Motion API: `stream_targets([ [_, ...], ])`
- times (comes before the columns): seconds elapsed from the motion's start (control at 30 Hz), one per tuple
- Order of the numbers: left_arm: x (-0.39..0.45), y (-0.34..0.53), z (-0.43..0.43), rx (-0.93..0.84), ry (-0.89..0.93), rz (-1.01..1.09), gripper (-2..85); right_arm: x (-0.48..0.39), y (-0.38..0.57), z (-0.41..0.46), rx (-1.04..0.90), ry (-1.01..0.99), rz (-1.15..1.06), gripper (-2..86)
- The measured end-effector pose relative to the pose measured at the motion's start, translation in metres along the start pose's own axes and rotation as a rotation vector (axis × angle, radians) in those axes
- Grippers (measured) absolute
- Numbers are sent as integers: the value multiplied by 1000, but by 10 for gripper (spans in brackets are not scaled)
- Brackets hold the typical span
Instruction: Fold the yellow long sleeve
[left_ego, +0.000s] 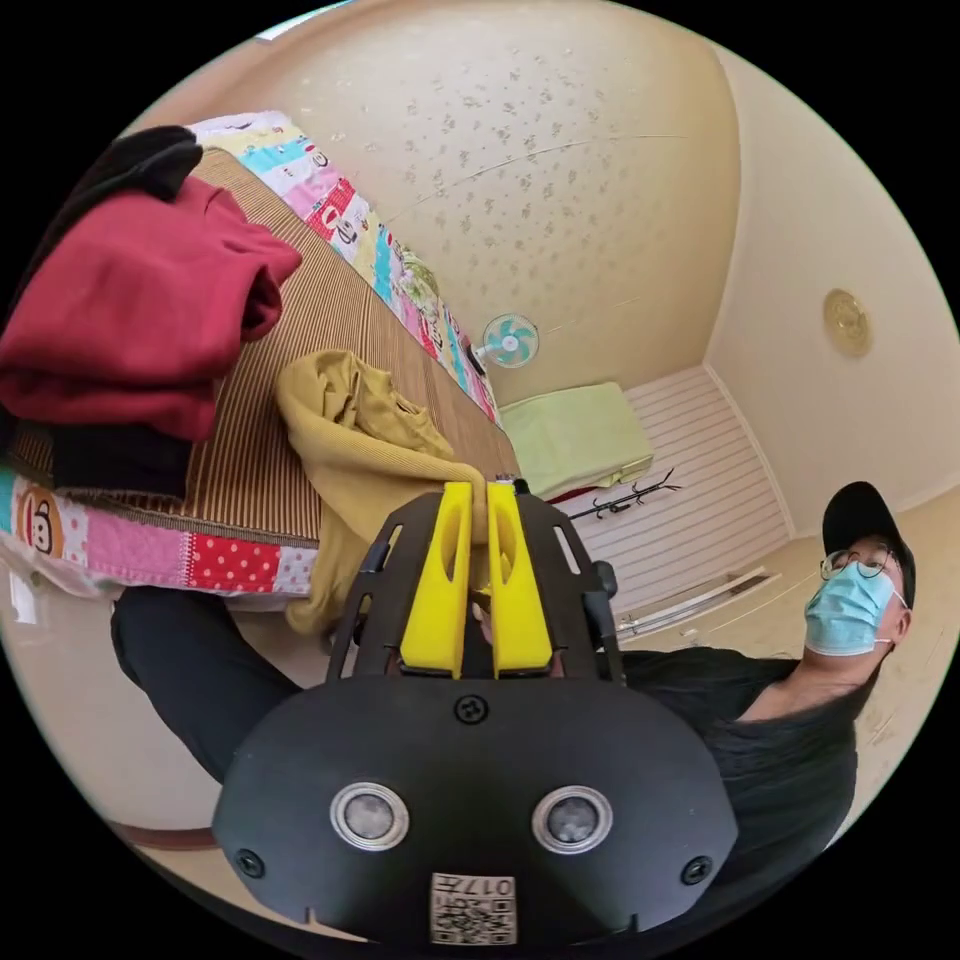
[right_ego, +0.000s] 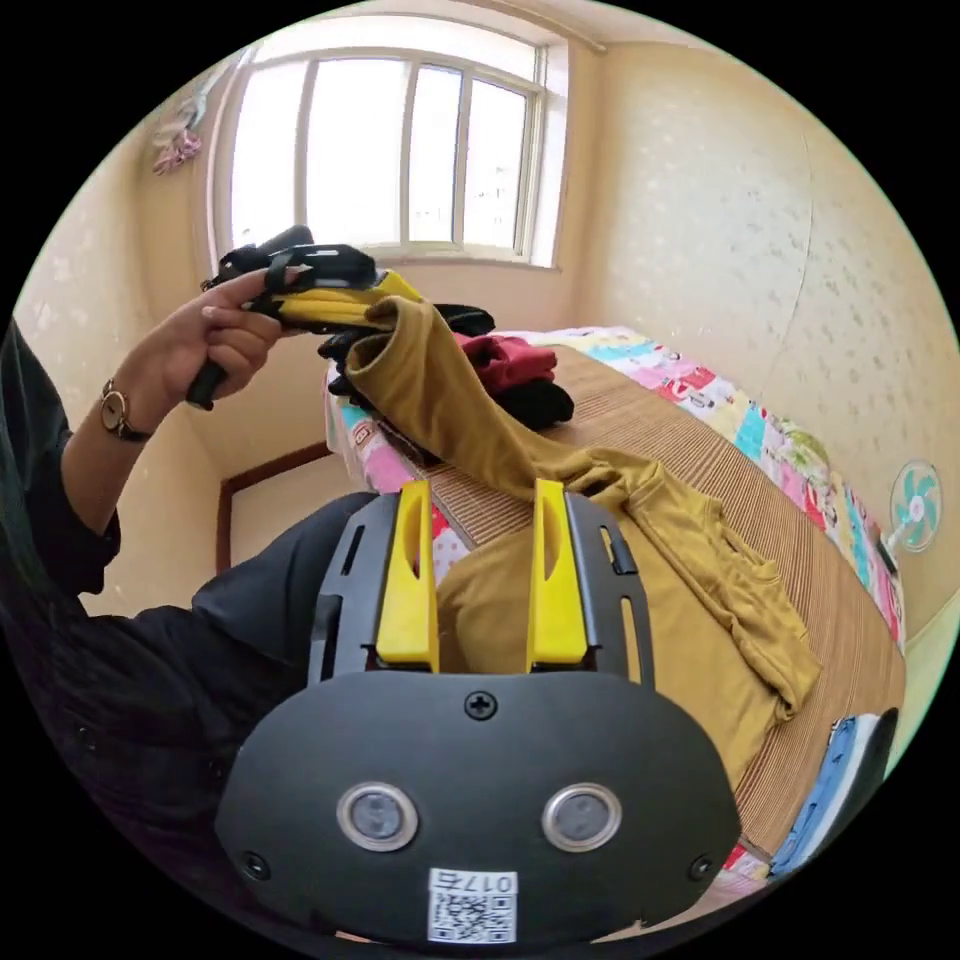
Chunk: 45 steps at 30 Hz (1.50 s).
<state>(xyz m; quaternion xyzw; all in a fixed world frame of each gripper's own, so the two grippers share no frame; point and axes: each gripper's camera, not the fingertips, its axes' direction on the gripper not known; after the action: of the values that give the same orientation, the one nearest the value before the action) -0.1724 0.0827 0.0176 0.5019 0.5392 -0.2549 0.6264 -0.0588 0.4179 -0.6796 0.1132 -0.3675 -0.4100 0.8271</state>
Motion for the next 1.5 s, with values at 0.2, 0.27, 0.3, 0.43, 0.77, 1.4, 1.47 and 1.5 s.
stream_targets([
  [0.2,24,-3,-9,92,92,36,68,-54,-59,35,163,314,-83,56],
  [0.27,29,4,-22,165,48,54,96,-32,-78,38,215,395,-102,46],
  [0.3,31,12,-30,212,-6,51,105,1,-93,33,221,406,-61,44],
  [0.43,26,40,-19,192,-170,37,114,142,-96,-10,278,357,187,44],
  [0.77,-46,76,133,-188,-183,-124,124,397,198,1,-402,669,901,66],
  [1.4,-99,-39,383,-371,-776,227,14,449,263,112,-590,468,706,34],
  [1.47,-103,-66,404,-365,-837,264,16,489,249,135,-615,449,680,31],
  [1.5,-107,-87,415,-361,-858,261,19,515,242,147,-606,446,682,30],
])
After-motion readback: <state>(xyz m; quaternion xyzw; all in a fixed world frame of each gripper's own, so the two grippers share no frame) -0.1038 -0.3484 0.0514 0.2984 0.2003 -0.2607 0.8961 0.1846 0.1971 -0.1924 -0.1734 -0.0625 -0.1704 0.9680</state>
